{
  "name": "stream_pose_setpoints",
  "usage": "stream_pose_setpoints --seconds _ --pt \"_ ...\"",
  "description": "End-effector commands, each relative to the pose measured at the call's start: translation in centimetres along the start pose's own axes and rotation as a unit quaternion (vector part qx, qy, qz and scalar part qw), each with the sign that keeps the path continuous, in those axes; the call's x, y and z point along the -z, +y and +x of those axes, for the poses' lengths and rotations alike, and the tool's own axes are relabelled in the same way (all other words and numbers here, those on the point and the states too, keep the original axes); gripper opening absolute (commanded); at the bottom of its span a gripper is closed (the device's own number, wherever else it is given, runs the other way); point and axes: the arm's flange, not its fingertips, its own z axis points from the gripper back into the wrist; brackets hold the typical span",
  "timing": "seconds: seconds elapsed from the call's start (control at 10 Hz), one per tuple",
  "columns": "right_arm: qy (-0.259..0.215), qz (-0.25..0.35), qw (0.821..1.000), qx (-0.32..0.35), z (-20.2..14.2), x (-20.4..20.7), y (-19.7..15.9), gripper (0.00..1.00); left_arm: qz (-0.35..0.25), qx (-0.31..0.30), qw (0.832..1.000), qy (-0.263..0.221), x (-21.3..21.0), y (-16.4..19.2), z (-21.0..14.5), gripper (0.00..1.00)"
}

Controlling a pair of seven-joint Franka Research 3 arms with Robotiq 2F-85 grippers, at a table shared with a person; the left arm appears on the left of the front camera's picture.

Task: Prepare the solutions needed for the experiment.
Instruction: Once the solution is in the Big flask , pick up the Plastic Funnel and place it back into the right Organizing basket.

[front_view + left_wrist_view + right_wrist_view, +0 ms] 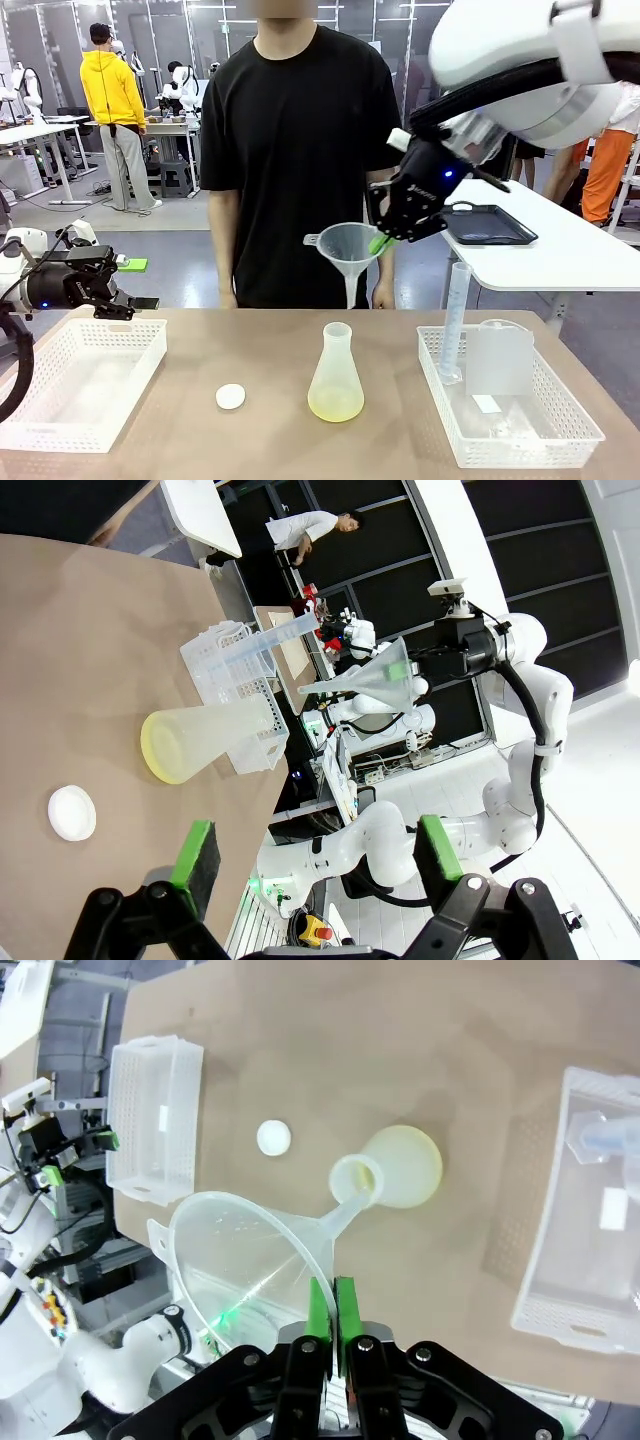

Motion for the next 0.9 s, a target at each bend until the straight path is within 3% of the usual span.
stream_pose_setpoints --seconds 0.0,0.5,0.8 --pt "0.002 -0.01 1.0 0.016 -0.7 -2.3 -3.1 0.0 -0.001 0.01 1.0 -0.002 0.0 0.0 0.0 1.0" --pt "0.015 -0.002 0.995 0.1 -3.0 -7.1 -13.3 0.0 -0.001 0.01 1.0 -0.002 0.0 0.0 0.0 1.0" --pt "0.014 -0.005 0.992 0.129 -2.9 -7.8 -16.3 0.0 -0.001 0.01 1.0 -0.002 0.0 0.0 0.0 1.0"
